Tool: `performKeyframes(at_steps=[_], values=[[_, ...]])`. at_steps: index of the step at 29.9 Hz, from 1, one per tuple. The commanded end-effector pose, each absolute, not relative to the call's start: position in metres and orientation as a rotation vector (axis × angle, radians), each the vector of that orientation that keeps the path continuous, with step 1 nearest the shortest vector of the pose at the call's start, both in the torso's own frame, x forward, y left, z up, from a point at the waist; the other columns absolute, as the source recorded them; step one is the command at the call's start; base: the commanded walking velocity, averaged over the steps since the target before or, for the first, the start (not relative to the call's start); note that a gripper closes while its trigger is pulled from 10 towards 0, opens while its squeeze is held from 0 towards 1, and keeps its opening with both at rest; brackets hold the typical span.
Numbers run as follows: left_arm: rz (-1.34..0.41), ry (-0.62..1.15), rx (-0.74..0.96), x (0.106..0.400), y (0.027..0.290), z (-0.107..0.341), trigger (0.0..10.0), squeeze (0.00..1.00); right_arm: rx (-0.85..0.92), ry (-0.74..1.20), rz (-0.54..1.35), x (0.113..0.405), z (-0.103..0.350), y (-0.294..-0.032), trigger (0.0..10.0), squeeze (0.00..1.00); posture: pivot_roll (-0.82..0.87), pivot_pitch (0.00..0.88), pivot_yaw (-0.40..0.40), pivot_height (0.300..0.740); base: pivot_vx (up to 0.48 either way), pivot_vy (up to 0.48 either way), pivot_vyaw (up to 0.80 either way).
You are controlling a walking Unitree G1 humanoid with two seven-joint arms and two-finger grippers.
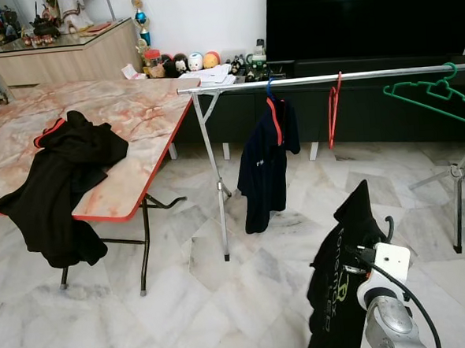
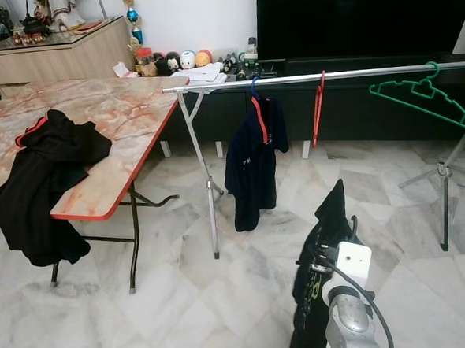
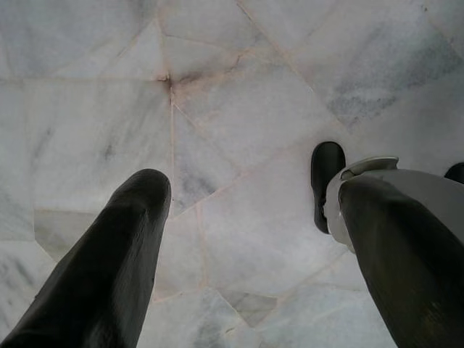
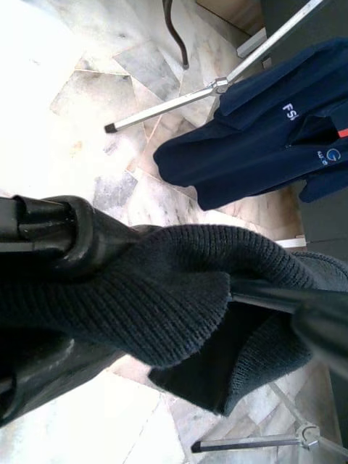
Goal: Hang hanger
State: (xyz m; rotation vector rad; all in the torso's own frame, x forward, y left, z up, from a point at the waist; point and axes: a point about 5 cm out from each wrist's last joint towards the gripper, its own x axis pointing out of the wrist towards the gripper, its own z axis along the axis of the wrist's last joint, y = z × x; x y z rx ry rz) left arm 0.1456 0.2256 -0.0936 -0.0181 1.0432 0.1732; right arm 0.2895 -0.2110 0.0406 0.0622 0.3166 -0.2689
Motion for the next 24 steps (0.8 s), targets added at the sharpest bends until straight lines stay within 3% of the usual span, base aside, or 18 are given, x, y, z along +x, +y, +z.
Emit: performKeyframes(at_steps=[1, 7, 10, 18, 19, 20, 21, 22, 24], values=[[0.173, 1.058, 0.002, 0.142, 0.229, -0.094, 10.0, 0.00, 0.061, 0.279, -0.264, 0.295, 0.047, -0.210, 10.0, 0.00, -0.04, 0.000, 0.081, 0.740, 0.000, 0.000, 0.00], [0.157, 1.047, 0.026, 0.144, 0.229, -0.093, 10.0, 0.00, 0.026, 0.328, -0.220, 0.297, 0.044, -0.212, 10.0, 0.00, -0.04, 0.000, 0.082, 0.740, 0.000, 0.000, 0.00], [0.129, 1.023, 0.077, 0.147, 0.229, -0.092, 10.0, 0.00, -0.139, 0.411, -0.112, 0.297, 0.038, -0.216, 10.0, 0.00, -0.04, 0.000, 0.082, 0.740, 0.000, 0.000, 0.00], [0.087, 0.942, 0.166, 0.156, 0.229, -0.086, 10.0, 0.00, -0.268, 0.484, 0.150, 0.295, 0.036, -0.215, 10.0, 0.00, -0.04, 0.000, 0.082, 0.740, 0.000, 0.000, 0.00], [0.075, 0.870, 0.163, 0.180, 0.233, -0.074, 10.0, 0.00, -0.279, 0.491, 0.172, 0.295, 0.037, -0.216, 10.0, 0.00, -0.03, 0.000, 0.083, 0.740, 0.000, 0.000, 0.00], [0.075, 0.870, 0.163, 0.180, 0.233, -0.074, 10.0, 0.00, -0.279, 0.491, 0.172, 0.295, 0.037, -0.216, 10.0, 0.00, -0.03, 0.000, 0.083, 0.740, 0.000, 0.000, 0.00], [0.004, 0.704, 0.217, 0.221, 0.235, -0.048, 10.0, 0.00, -0.308, 0.503, 0.243, 0.295, 0.039, -0.216, 10.0, 0.00, -0.04, 0.000, 0.083, 0.740, 0.000, 0.000, 0.00], [-0.087, 0.611, 0.247, 0.241, 0.229, -0.032, 10.0, 0.00, -0.342, 0.500, 0.331, 0.294, 0.042, -0.215, 10.0, 0.00, -0.04, 0.000, 0.082, 0.740, 0.000, 0.000, 0.00], [-0.171, 0.557, 0.262, 0.254, 0.219, -0.022, 10.0, 0.00, -0.346, 0.489, 0.388, 0.294, 0.048, -0.214, 10.0, 0.00, -0.04, 0.000, 0.080, 0.740, 0.000, 0.000, 0.00]])
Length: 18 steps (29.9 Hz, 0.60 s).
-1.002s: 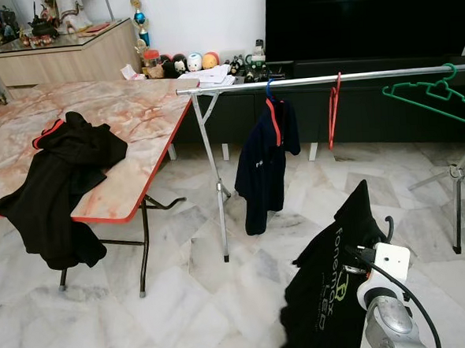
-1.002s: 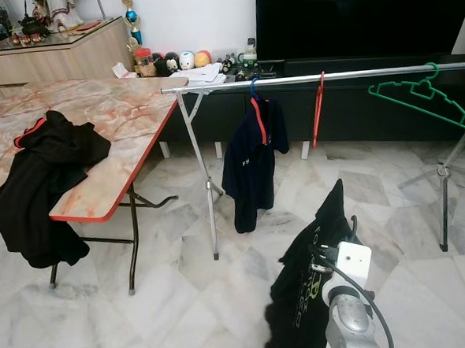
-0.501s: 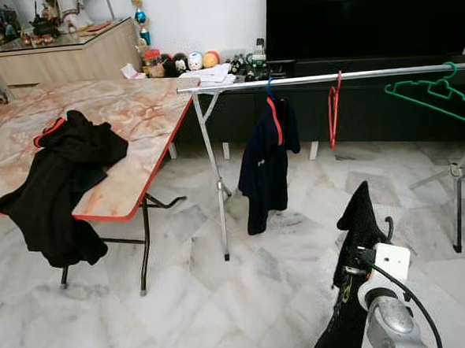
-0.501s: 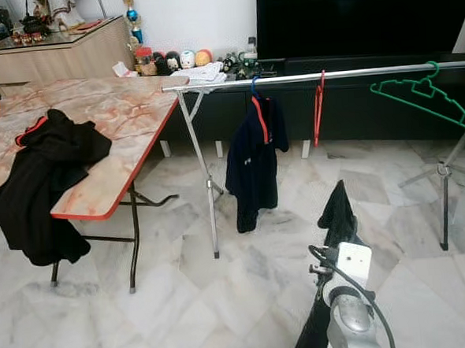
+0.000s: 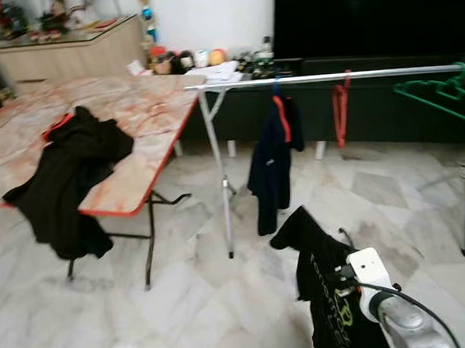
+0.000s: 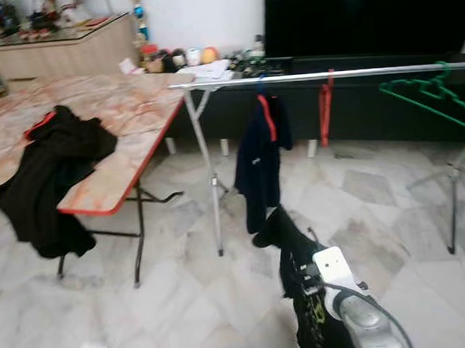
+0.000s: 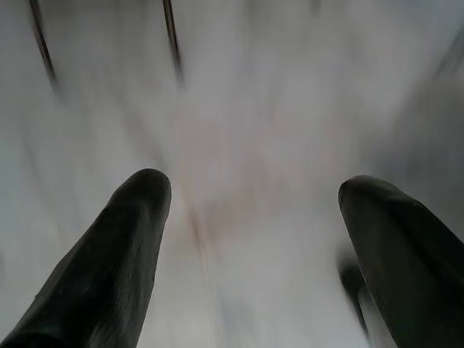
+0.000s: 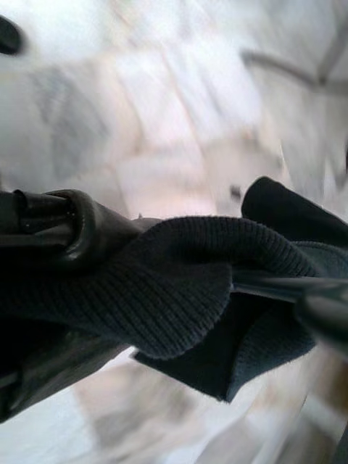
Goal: Hang hanger
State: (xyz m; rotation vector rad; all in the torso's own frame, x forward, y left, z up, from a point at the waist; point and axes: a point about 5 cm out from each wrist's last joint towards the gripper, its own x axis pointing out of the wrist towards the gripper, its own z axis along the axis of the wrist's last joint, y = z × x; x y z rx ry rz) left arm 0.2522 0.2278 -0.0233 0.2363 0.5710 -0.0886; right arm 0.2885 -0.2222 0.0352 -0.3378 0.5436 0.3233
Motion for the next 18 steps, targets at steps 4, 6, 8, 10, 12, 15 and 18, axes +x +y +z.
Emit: performKeyframes(at_steps=[4, 6, 8, 10, 12, 15, 18], values=[[-0.335, 0.489, 0.286, 0.269, 0.199, -0.009, 10.0, 0.00, -0.394, 0.480, 0.513, 0.294, 0.057, -0.215, 10.0, 0.00, -0.04, 0.000, 0.077, 0.740, 0.000, 0.000, 0.00], [-0.361, 0.481, 0.292, 0.271, 0.196, -0.007, 10.0, 0.00, -0.407, 0.480, 0.536, 0.294, 0.059, -0.215, 10.0, 0.00, -0.04, 0.000, 0.077, 0.740, 0.000, 0.000, 0.00], [-0.368, 0.480, 0.291, 0.271, 0.196, -0.007, 10.0, 0.00, -0.407, 0.484, 0.545, 0.294, 0.059, -0.216, 10.0, 0.00, -0.04, 0.000, 0.077, 0.740, 0.000, 0.000, 0.00], [-0.374, 0.479, 0.290, 0.271, 0.197, -0.006, 10.0, 0.00, -0.407, 0.487, 0.552, 0.293, 0.060, -0.216, 10.0, 0.00, -0.04, 0.000, 0.077, 0.740, 0.000, 0.000, 0.00], [-0.380, 0.478, 0.289, 0.271, 0.197, -0.006, 10.0, 0.00, -0.406, 0.489, 0.559, 0.293, 0.061, -0.216, 10.0, 0.00, -0.04, 0.000, 0.077, 0.740, 0.000, 0.000, 0.00], [-0.485, 0.474, 0.315, 0.276, 0.187, -0.001, 10.0, 0.00, -0.457, 0.492, 0.657, 0.289, 0.067, -0.218, 10.0, 0.00, -0.04, 0.000, 0.073, 0.740, 0.000, 0.000, 0.00], [-0.724, 0.443, 0.447, 0.294, 0.157, 0.015, 10.0, 0.00, -0.559, 0.469, 0.983, 0.266, 0.095, -0.217, 10.0, 0.00, -0.07, 0.000, 0.075, 0.740, 0.000, 0.000, 0.00]])
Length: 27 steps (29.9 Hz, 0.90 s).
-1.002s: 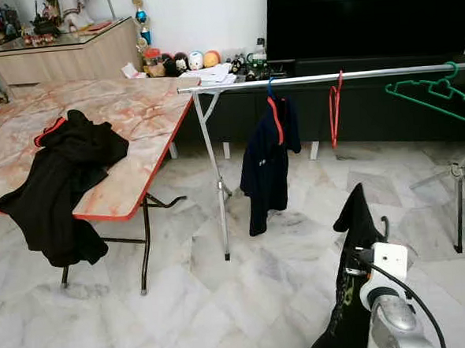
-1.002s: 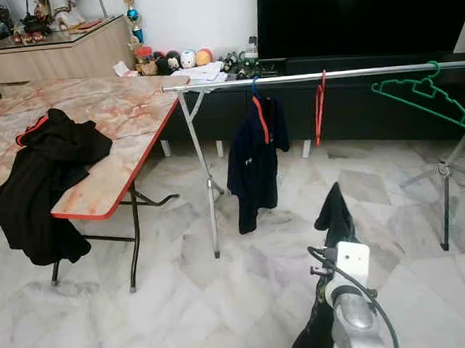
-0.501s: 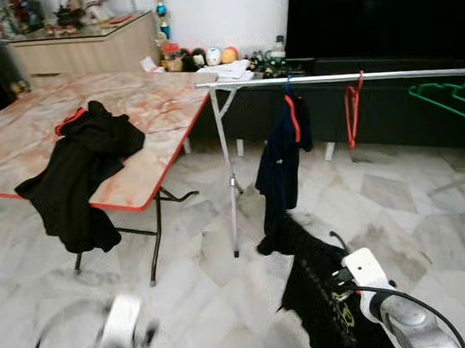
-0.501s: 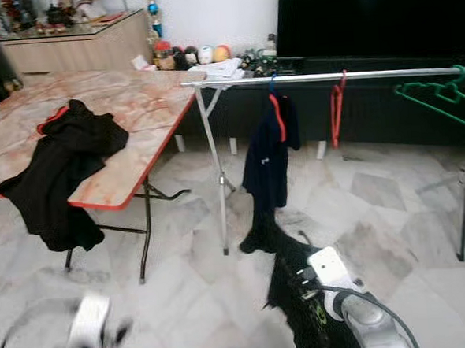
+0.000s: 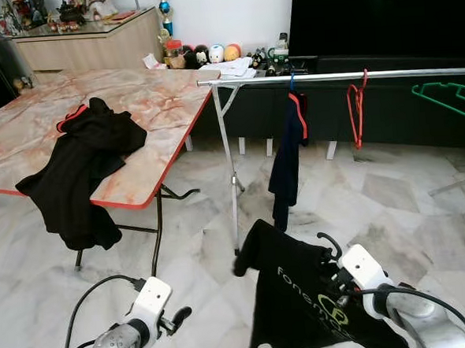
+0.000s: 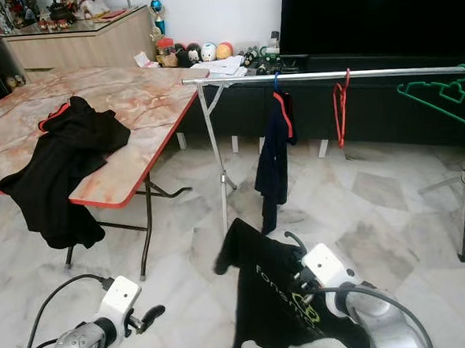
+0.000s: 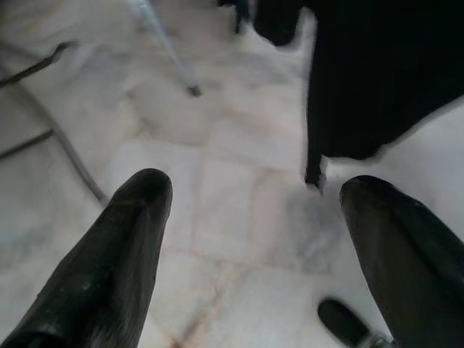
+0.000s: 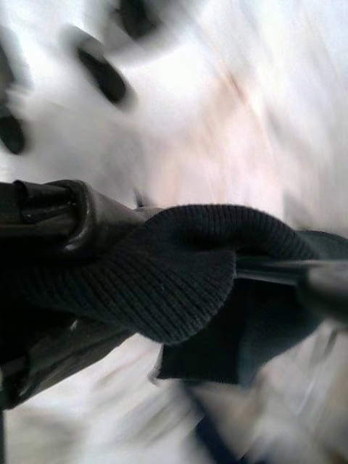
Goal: Hang hanger
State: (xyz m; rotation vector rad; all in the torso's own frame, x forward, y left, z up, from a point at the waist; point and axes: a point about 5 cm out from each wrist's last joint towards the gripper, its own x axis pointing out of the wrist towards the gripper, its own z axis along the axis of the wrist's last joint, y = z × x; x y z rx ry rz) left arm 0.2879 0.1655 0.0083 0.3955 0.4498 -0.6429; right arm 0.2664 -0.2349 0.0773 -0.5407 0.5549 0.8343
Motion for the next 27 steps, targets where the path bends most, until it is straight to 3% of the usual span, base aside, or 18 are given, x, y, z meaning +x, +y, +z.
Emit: performKeyframes(at_steps=[1, 10, 27], values=[[-0.727, 0.437, 0.440, 0.297, 0.153, 0.017, 10.0, 0.00, -0.553, 0.459, 1.020, 0.260, 0.100, -0.215, 10.0, 0.00, -0.08, 0.000, 0.078, 0.740, 0.000, 0.000, 0.00], [-0.730, 0.442, 0.421, 0.298, 0.143, 0.015, 10.0, 0.00, -0.563, 0.497, 1.095, 0.243, 0.105, -0.217, 10.0, 0.00, -0.10, 0.000, 0.074, 0.740, 0.000, 0.000, 0.00], [-0.760, 0.458, 0.377, 0.296, 0.132, 0.012, 10.0, 0.00, -0.569, 0.438, 1.132, 0.246, 0.122, -0.206, 10.0, 0.00, -0.11, 0.000, 0.070, 0.740, 0.000, 0.000, 0.00]])
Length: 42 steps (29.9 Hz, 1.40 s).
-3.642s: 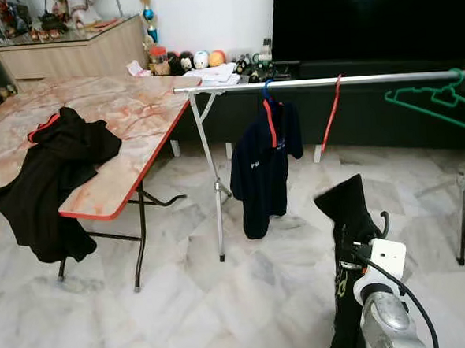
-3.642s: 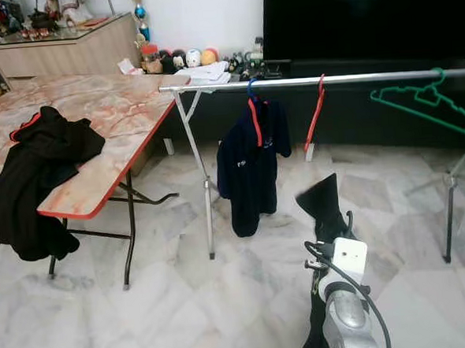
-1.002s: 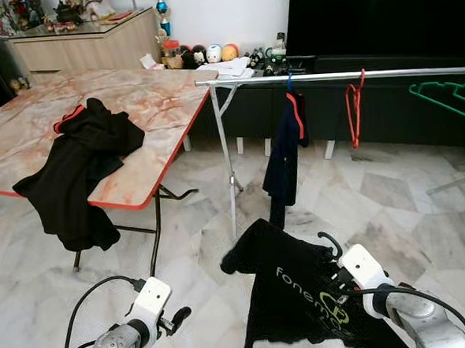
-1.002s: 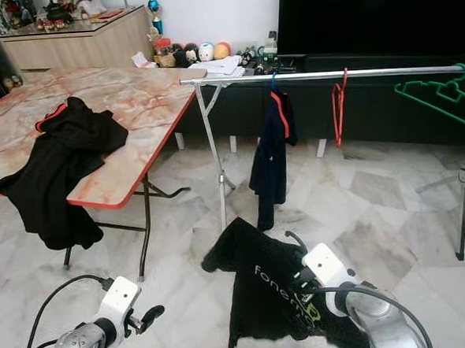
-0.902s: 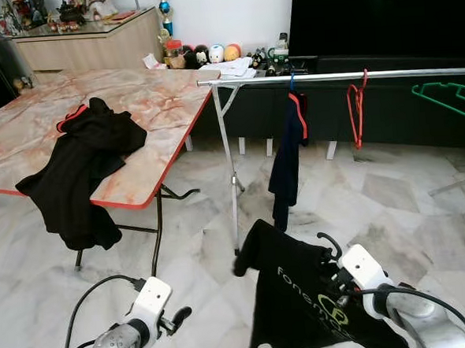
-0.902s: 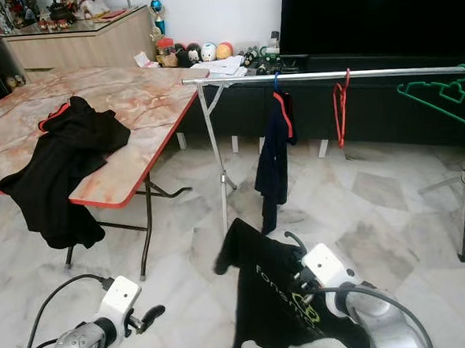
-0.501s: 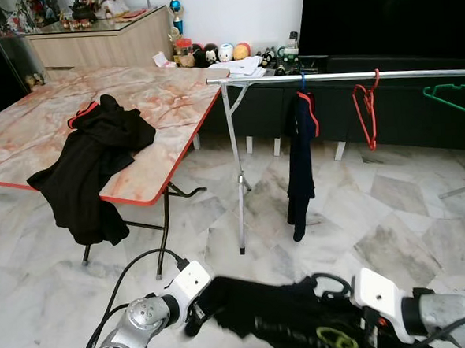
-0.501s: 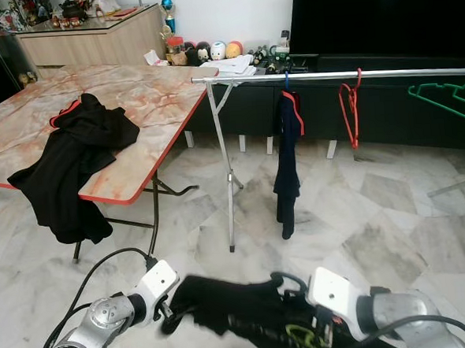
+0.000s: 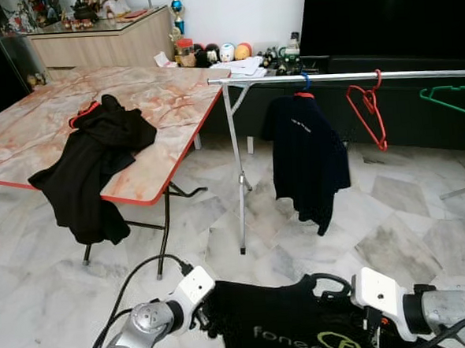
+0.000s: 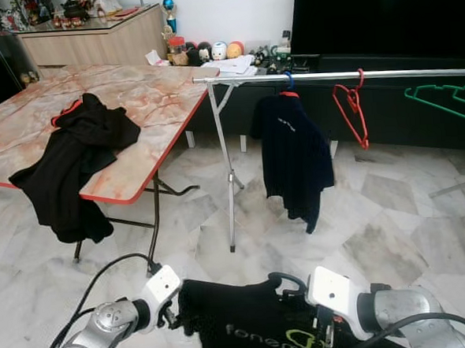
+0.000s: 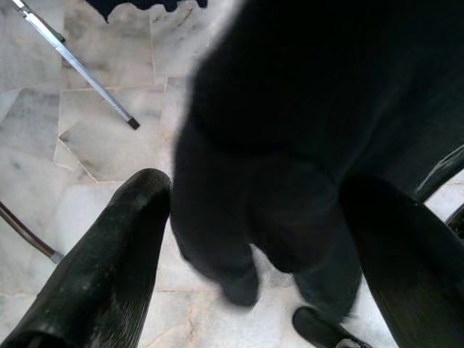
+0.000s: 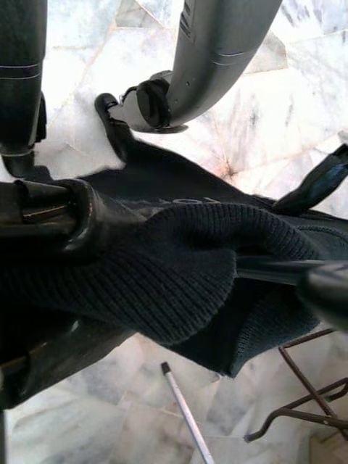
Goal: Hang hanger
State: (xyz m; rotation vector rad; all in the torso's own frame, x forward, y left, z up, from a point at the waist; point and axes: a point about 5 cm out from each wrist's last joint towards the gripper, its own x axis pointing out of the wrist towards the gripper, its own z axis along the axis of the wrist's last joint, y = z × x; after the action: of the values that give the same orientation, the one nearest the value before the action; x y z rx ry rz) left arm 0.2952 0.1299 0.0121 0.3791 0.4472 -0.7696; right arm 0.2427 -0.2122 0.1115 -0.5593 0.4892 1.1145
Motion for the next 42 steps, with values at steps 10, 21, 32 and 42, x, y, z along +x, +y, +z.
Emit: performKeyframes(at_steps=[10, 21, 32, 42], values=[[-0.726, 0.439, 0.357, 0.2986, 0.1320, 0.0139, 0.0, 0.00, -0.574, 0.437, 1.121, 0.2458, 0.1235, -0.2089, 10.0, 0.00, -0.11, 0.000, 0.070, 0.740, 0.000, 0.000, 0.00], [-0.746, 0.450, 0.361, 0.2972, 0.1326, 0.0127, 0.0, 0.00, -0.582, 0.440, 1.101, 0.2487, 0.1235, -0.2110, 10.0, 0.00, -0.11, 0.000, 0.070, 0.740, 0.000, 0.000, 0.00], [-0.768, 0.447, 0.360, 0.2969, 0.1306, 0.0132, 0.0, 0.00, -0.583, 0.430, 1.102, 0.2504, 0.1266, -0.2113, 10.0, 0.00, -0.11, 0.000, 0.069, 0.740, 0.000, 0.000, 0.00], [-0.780, 0.432, 0.360, 0.2986, 0.1298, 0.0161, 0.0, 0.00, -0.586, 0.431, 1.099, 0.2513, 0.1269, -0.2117, 10.0, 0.00, -0.10, 0.000, 0.068, 0.740, 0.000, 0.000, 0.00]])
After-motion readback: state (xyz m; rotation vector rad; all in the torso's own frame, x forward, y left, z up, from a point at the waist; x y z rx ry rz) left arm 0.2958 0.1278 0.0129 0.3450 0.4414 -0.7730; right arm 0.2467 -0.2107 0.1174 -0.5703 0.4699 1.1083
